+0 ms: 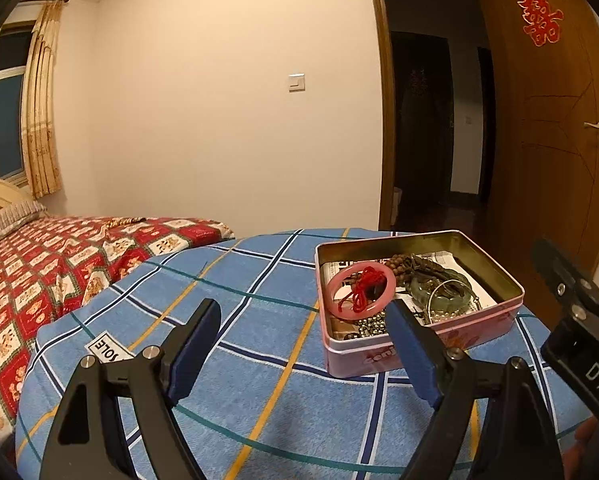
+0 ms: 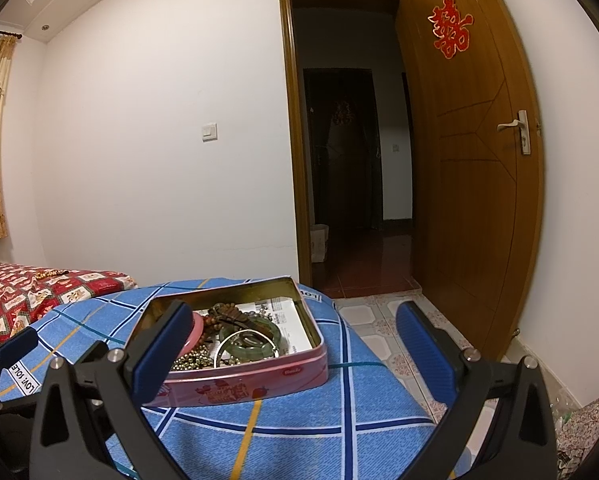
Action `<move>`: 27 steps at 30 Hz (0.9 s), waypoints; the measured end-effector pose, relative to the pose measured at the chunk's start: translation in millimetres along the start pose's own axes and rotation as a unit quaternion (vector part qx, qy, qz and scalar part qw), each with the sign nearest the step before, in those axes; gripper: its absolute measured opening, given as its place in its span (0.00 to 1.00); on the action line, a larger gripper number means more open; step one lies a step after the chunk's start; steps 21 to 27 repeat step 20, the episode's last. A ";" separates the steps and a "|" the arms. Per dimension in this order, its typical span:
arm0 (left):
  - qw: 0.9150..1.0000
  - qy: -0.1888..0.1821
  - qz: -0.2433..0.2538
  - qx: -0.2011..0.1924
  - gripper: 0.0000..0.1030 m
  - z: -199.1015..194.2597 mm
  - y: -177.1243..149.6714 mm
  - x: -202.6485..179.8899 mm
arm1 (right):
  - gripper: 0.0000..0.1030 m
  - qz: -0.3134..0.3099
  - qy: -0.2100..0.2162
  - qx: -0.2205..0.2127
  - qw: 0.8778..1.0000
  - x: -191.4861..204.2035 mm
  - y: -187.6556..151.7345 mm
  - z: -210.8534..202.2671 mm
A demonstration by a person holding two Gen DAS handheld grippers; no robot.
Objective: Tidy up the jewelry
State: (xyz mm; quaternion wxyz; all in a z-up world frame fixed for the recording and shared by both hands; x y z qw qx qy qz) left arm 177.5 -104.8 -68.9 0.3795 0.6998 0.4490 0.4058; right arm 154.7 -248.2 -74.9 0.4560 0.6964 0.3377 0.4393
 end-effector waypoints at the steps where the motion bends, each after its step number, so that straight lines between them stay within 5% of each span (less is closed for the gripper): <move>1: 1.000 0.000 -0.002 0.002 0.82 -0.4 0.2 0.7 | 1.00 0.000 0.000 0.000 1.000 -0.2 0.1 -0.1; 15: 1.000 0.006 0.012 0.015 0.82 -9.3 9.2 9.0 | 1.00 0.004 -0.004 0.014 1.000 -0.8 -2.1 5.5; 20: 1.000 -0.007 -0.001 0.031 0.82 -6.7 7.2 21.8 | 1.00 0.003 -0.020 0.110 0.994 3.0 -20.1 14.1; 27: 1.000 -0.007 -0.001 0.031 0.82 -6.7 7.2 21.8 | 1.00 0.003 -0.020 0.110 0.994 3.0 -20.1 14.1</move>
Point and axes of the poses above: each gripper's, at about its wrist camera, not at the fingertips, and z roughly the way its jaws point, x to its left, y to its top, the point moved 7 cm from there along z, roughly the way its jaws point, and after that the axes turned 13 degrees about z, right-handed, at the moved point
